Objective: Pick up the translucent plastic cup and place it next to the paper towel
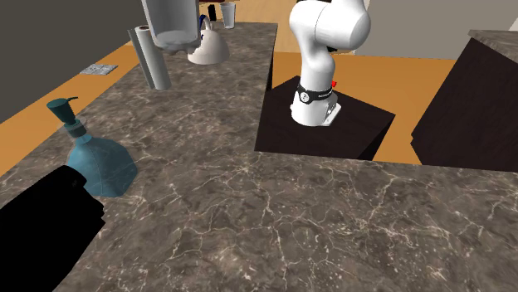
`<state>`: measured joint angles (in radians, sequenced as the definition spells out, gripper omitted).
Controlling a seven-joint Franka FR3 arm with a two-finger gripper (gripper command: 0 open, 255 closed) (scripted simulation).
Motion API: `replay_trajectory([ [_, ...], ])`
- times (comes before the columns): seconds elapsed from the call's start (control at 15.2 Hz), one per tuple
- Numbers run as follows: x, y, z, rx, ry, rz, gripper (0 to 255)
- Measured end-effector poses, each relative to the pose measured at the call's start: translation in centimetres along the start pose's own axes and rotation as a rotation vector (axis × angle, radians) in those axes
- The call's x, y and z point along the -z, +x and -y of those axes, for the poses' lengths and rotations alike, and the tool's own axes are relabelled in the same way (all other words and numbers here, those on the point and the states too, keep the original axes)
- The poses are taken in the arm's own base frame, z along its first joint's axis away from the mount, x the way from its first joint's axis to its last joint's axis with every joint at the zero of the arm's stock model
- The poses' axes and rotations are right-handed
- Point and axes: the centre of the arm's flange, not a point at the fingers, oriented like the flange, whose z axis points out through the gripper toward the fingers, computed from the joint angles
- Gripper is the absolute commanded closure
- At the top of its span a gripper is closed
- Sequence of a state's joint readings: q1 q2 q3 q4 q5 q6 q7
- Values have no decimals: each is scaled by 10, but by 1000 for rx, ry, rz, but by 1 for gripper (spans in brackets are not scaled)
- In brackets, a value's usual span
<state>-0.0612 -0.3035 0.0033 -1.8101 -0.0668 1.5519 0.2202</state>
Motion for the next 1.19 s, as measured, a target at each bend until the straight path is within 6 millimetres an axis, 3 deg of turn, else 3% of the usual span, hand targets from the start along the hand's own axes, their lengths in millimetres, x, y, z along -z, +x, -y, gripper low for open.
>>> replay_trajectory([
  [1.19, -14, 38, -237, 0, 0, 0, 255],
])
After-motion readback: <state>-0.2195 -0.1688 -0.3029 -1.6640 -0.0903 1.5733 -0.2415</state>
